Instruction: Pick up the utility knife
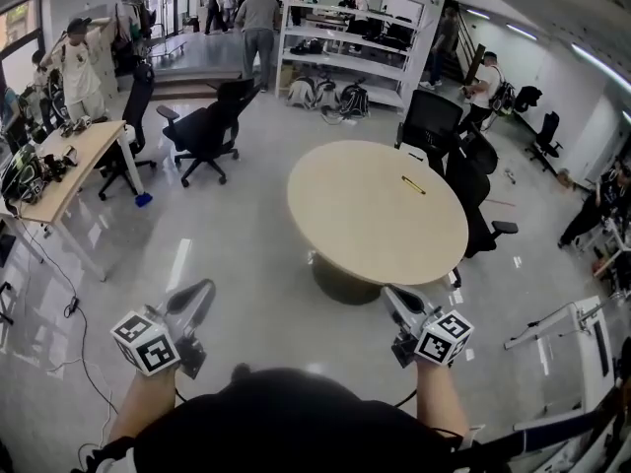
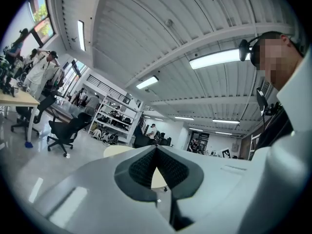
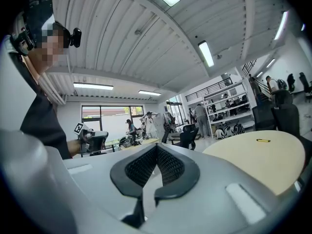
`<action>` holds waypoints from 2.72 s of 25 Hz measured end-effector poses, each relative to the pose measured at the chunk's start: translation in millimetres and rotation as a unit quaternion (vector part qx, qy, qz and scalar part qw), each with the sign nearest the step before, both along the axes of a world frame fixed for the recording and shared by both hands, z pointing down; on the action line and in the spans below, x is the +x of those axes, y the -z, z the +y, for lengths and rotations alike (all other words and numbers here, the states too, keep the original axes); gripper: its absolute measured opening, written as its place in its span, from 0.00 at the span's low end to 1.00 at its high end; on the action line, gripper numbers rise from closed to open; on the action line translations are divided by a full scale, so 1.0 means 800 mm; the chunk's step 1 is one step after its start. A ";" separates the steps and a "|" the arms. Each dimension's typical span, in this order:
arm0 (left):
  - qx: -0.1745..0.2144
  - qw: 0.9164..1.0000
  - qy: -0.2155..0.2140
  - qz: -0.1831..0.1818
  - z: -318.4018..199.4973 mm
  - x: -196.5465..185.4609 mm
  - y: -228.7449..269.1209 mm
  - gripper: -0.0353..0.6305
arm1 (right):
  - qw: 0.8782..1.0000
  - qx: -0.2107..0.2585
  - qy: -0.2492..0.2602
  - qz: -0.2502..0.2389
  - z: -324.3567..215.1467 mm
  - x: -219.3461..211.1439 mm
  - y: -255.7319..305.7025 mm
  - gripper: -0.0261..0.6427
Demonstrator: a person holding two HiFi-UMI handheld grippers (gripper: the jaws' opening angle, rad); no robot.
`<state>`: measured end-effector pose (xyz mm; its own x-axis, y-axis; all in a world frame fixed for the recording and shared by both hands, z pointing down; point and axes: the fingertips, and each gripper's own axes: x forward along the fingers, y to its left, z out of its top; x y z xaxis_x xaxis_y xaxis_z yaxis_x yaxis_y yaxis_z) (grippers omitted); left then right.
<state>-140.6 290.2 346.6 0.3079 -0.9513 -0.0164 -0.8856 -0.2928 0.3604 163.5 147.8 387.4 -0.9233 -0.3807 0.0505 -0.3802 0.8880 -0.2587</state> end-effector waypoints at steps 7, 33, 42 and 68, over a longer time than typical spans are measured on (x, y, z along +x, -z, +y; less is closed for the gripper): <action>0.012 0.999 -0.042 0.015 -0.102 -0.082 -0.014 0.04 | 0.999 0.011 -0.050 0.010 -0.072 -0.062 0.004 0.06; -0.004 0.995 -0.104 -0.004 -0.403 -0.295 -0.021 0.04 | 0.992 0.010 -0.127 0.015 -0.328 -0.242 -0.002 0.06; -0.009 0.998 -0.065 -0.016 -0.562 -0.246 -0.013 0.04 | 0.996 0.002 -0.086 -0.004 -0.530 -0.204 -0.009 0.06; -0.026 0.969 -0.242 -0.035 -0.946 -0.076 -0.036 0.04 | 0.969 -0.038 -0.244 -0.029 -0.717 -0.018 -0.064 0.06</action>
